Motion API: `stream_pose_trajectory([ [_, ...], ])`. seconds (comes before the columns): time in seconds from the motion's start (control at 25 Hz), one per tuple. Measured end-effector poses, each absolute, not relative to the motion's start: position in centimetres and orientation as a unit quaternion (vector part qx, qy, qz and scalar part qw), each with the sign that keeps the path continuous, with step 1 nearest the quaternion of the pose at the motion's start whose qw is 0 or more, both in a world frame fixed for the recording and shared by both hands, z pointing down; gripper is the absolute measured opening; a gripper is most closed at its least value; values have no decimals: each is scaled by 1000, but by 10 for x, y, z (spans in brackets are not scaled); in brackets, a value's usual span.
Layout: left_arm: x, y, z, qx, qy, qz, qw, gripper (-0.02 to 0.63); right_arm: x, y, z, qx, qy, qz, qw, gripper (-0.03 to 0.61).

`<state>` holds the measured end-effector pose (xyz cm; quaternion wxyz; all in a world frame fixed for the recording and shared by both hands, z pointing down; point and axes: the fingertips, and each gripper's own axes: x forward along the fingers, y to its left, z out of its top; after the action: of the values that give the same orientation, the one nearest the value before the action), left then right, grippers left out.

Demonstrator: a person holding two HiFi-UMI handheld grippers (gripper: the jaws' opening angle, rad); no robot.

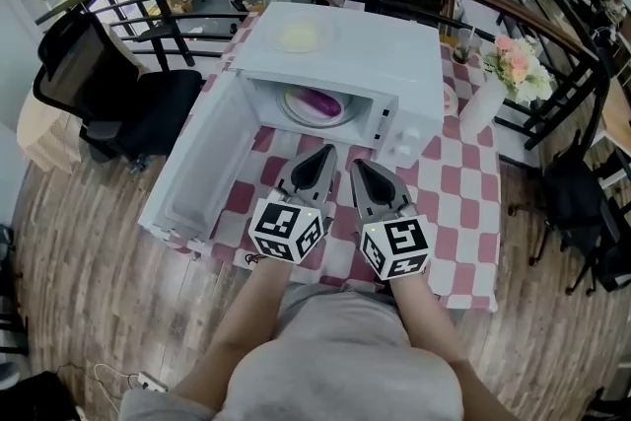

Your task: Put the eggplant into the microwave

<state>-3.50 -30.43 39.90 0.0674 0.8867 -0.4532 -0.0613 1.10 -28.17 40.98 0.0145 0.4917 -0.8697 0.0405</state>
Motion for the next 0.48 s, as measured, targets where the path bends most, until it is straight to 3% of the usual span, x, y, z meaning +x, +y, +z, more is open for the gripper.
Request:
stream_pose_trajectory([
  [0.48, -32, -296, 396, 894, -442, -56, 53, 3, 4, -275, 408, 483, -875, 27, 12, 23],
])
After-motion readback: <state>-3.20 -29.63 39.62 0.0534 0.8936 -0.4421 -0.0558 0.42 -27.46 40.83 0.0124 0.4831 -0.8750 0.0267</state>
